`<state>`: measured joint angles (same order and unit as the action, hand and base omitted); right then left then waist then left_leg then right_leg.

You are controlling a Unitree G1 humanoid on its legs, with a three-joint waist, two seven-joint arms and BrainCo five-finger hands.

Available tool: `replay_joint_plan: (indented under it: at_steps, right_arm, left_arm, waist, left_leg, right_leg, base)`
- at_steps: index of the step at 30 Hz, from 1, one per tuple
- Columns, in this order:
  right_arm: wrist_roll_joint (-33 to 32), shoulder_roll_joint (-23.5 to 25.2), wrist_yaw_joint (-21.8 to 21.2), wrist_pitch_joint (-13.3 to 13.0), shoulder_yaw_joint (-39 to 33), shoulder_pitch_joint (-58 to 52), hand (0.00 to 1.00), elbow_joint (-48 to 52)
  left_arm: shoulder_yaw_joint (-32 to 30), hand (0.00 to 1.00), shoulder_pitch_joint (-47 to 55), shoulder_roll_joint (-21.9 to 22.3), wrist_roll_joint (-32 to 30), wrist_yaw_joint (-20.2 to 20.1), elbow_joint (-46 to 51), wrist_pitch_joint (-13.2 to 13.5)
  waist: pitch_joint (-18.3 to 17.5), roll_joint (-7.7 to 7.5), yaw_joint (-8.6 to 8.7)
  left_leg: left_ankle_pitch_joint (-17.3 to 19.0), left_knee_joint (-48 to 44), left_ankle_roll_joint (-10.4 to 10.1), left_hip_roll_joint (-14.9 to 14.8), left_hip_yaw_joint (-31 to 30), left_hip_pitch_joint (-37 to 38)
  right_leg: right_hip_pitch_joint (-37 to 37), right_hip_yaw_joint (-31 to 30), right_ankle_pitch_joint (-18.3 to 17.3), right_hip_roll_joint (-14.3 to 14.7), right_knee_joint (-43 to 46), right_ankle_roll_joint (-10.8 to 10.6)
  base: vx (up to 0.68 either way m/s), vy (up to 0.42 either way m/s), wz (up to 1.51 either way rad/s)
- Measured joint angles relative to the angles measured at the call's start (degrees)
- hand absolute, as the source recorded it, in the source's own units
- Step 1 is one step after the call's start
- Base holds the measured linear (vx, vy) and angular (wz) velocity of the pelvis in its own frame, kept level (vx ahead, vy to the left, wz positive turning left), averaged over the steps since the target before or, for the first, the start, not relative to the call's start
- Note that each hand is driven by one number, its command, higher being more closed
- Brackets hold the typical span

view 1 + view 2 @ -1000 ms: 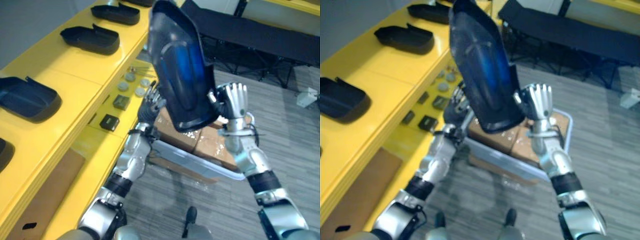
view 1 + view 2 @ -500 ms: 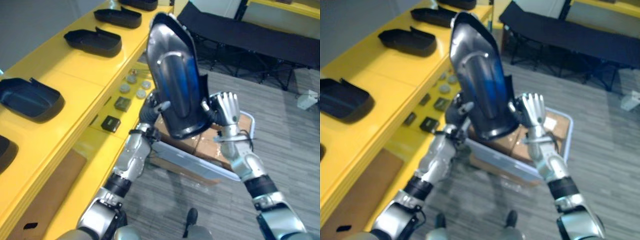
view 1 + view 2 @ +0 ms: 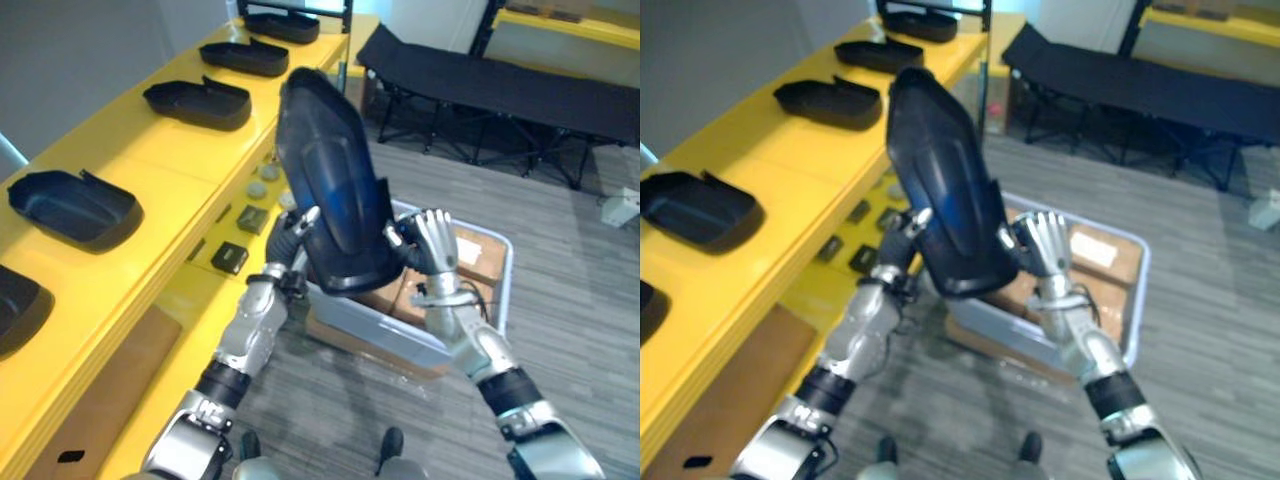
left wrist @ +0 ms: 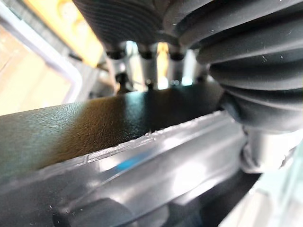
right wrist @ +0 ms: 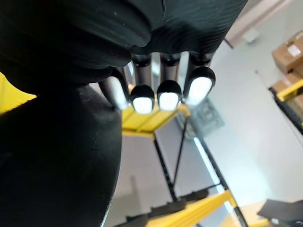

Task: Walk over and take plastic housings, then place them on the shelf

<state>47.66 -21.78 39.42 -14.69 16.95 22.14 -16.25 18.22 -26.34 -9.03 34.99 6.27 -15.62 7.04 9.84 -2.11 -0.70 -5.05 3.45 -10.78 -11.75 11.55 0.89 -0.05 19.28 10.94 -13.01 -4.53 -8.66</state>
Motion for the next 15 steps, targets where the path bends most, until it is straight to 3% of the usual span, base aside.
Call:
replay_joint_plan:
  at_steps: [8,9,13,15]
  right_arm:
    - [-2.6,1.8,3.0,-0.2,1.4,-0.9,1.0,0.2]
    - [-3.1,2.0,3.2,-0.2,1.4,-0.9,0.0,0.2]
    - [-4.3,2.6,3.3,-0.8,2.1,-1.0,0.0,1.9]
    - [-5.5,3.1,2.9,-2.9,2.6,-1.0,0.0,3.0]
  left_arm:
    - [0.4,1.0,0.0,-0.7,-1.9,-0.2,0.2,0.4]
    - [0.5,1.0,0.0,-0.7,-2.4,0.0,0.6,0.5]
    - [0.6,1.0,0.4,-0.8,-2.4,1.2,0.7,0.6]
    - [0.7,1.0,1.5,-0.8,-2.4,1.7,0.7,0.6]
  waist:
    - [0.0,-0.02,0.14]
    - [0.0,-0.03,0.11]
    - [0.0,-0.03,0.25]
    - [-0.1,-0.13,0.49]
  left_leg:
    - [0.0,0.0,0.0,0.0,0.1,0.0]
    - [0.0,0.0,0.0,0.0,0.1,0.0]
    - [0.1,-0.1,0.0,0.0,0.1,0.1]
    - [0.1,-0.1,0.0,0.0,0.1,0.1]
  right_leg:
    - [0.0,0.0,0.0,0.0,0.0,0.0]
    - [0.0,0.0,0.0,0.0,0.0,0.0]
    - [-0.1,-0.2,0.0,0.0,0.0,0.0]
    - [-0.1,-0.2,0.0,0.0,0.0,0.0]
  base:
    - [0.0,0.0,0.0]
    - [0.0,0.0,0.0]
    - [0.0,0.0,0.0]
    - [0.0,0.0,0.0]
